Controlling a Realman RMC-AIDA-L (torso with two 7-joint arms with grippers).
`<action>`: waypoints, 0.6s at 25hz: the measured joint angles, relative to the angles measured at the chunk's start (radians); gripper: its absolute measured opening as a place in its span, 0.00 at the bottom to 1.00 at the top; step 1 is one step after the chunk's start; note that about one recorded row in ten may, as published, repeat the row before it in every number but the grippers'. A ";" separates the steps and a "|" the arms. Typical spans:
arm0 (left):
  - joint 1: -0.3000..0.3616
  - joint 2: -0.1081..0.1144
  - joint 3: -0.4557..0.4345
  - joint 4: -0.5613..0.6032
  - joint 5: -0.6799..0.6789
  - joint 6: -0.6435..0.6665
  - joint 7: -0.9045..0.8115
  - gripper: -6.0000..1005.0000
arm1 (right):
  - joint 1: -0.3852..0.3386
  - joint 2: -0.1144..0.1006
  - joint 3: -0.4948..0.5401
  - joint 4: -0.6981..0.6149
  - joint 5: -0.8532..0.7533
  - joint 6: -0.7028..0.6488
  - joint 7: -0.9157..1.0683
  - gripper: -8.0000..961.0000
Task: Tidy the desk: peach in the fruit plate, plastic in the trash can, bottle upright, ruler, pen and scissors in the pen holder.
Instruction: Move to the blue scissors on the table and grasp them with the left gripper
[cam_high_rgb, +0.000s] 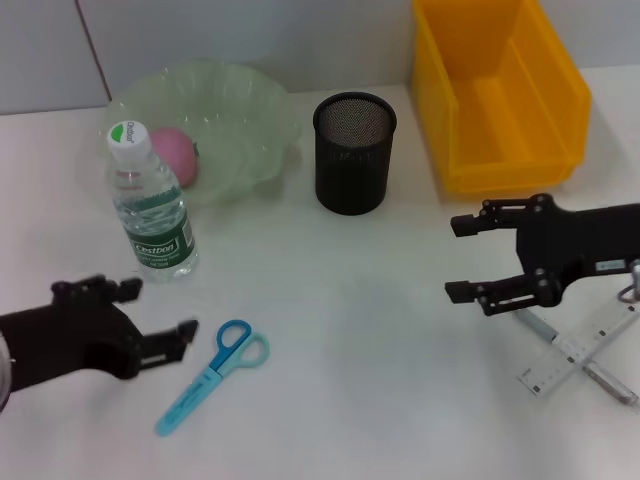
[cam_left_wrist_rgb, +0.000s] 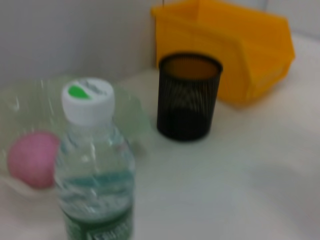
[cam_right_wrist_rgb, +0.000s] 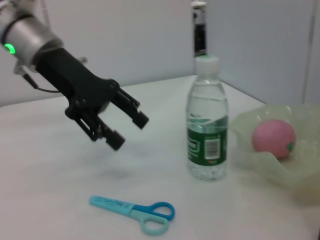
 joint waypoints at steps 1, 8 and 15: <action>-0.021 -0.001 0.034 0.139 0.265 0.111 -0.278 0.80 | 0.002 -0.004 0.000 -0.019 -0.001 -0.025 0.012 0.85; -0.138 -0.004 0.090 0.254 0.537 0.355 -0.589 0.80 | 0.032 -0.019 0.001 -0.133 -0.101 -0.104 0.105 0.85; -0.249 -0.006 0.185 0.264 0.732 0.429 -0.801 0.80 | 0.053 -0.014 0.001 -0.142 -0.156 -0.118 0.100 0.85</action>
